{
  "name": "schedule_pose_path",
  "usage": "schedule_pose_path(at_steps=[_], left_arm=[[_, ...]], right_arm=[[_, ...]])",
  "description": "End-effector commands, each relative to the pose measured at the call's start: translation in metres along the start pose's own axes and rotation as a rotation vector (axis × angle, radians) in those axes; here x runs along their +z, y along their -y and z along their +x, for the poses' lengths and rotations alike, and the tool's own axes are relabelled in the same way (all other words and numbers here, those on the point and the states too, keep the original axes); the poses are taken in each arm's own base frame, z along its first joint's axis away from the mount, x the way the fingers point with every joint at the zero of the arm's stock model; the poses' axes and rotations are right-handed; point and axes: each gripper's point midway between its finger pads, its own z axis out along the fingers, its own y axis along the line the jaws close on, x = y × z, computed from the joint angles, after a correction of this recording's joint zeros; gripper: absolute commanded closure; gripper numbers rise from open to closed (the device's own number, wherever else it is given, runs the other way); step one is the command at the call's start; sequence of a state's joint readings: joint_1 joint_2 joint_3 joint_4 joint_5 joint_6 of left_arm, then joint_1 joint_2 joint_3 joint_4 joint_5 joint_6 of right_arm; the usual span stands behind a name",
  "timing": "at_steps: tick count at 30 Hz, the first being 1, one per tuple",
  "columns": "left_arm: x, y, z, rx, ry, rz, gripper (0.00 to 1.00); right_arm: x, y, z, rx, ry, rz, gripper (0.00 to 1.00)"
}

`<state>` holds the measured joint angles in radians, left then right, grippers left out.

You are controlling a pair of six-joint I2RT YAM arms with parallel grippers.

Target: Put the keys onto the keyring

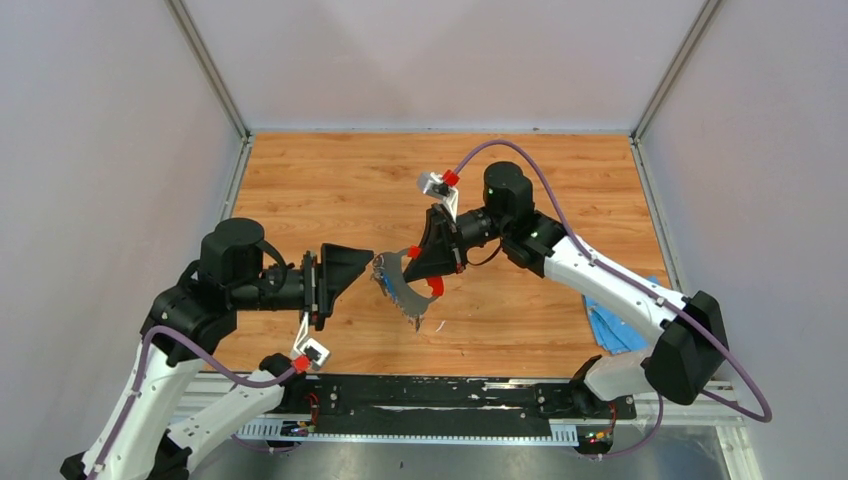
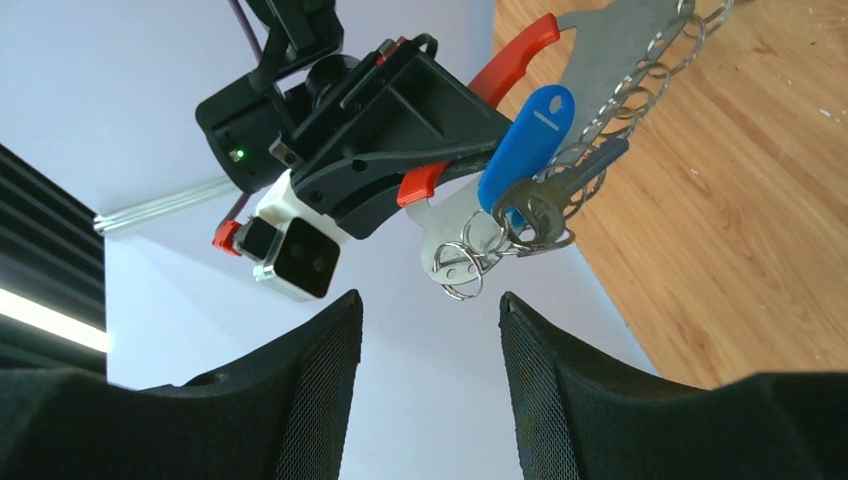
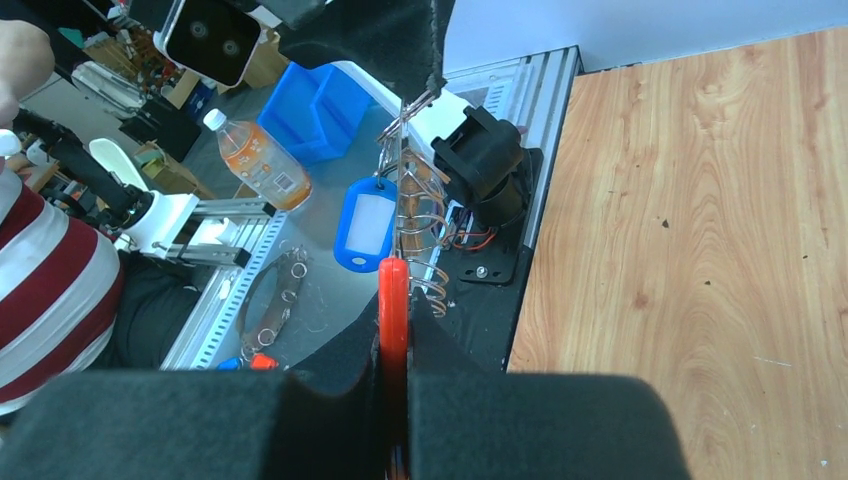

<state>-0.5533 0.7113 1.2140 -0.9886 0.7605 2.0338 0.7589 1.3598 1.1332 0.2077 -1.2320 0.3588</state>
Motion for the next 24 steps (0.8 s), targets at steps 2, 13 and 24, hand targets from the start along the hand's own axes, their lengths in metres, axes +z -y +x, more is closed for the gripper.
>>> schedule_pose_path(at_steps=[2,13,24], left_arm=[[-0.001,-0.020,-0.015,-0.142,0.081,-0.058,0.45],[0.003,-0.023,-0.012,-0.516,0.084,-0.035,0.53],[0.009,0.009,-0.010,-0.452,0.047,0.130,0.52]], right_arm=[[0.007,-0.008,-0.004,-0.056,-0.023,-0.020,1.00],[0.010,-0.004,0.001,-0.064,-0.037,0.001,1.00],[0.009,-0.008,0.001,-0.070,-0.033,-0.019,1.00]])
